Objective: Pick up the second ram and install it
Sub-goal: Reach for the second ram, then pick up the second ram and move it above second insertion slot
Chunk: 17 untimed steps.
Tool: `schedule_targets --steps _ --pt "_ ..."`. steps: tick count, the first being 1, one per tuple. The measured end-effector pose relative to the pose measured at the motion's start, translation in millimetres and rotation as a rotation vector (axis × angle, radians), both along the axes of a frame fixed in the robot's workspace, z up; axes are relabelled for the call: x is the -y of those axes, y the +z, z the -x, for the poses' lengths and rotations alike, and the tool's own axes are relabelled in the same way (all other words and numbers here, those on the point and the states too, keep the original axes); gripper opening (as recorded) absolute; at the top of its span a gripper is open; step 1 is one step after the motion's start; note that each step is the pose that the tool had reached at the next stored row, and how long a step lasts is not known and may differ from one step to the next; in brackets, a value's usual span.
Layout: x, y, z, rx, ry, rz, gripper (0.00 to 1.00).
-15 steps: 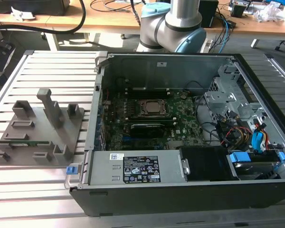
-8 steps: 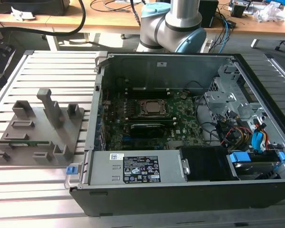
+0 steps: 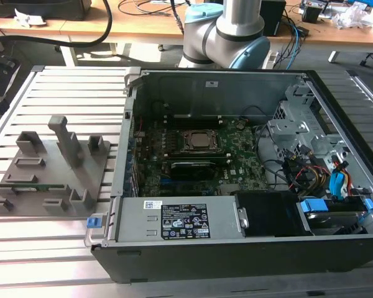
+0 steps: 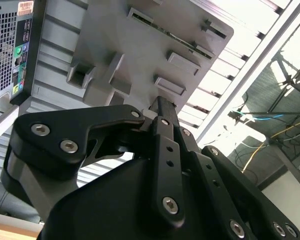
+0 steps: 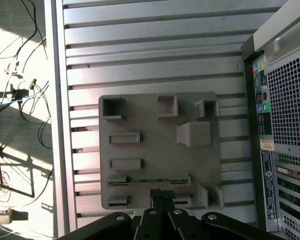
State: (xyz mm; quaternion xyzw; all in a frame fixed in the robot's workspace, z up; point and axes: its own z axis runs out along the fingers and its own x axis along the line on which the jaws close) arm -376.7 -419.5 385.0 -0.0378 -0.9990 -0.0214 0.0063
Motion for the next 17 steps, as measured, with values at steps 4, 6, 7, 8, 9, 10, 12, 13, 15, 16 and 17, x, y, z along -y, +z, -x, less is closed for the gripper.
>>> schedule_targets --steps 4,6,7,8,9,10,12,13,15,16,17 --pt "0.1 -0.1 0.0 0.0000 0.000 0.0000 0.10" --pt "0.2 -0.1 0.1 0.0000 0.018 0.0000 0.10" --pt "0.2 -0.1 0.0 0.0000 0.035 0.0000 0.10" --pt "0.2 -0.1 0.0 0.0000 0.058 0.0000 0.10" --pt "0.2 -0.1 0.0 0.0000 0.074 -0.0001 0.10" --pt "0.2 -0.1 0.0 0.0001 0.088 0.0000 0.10" --pt "0.2 -0.1 0.0 0.0000 0.143 0.0000 0.10" --pt "0.2 -0.1 0.0 0.0000 0.189 -0.0001 0.10" --pt "0.2 -0.1 0.0 0.0000 0.276 0.0000 0.10" --pt "0.2 -0.1 0.0 0.0000 0.299 0.0000 0.10" --pt "0.2 -0.1 0.0 0.0000 0.317 0.0000 0.10"
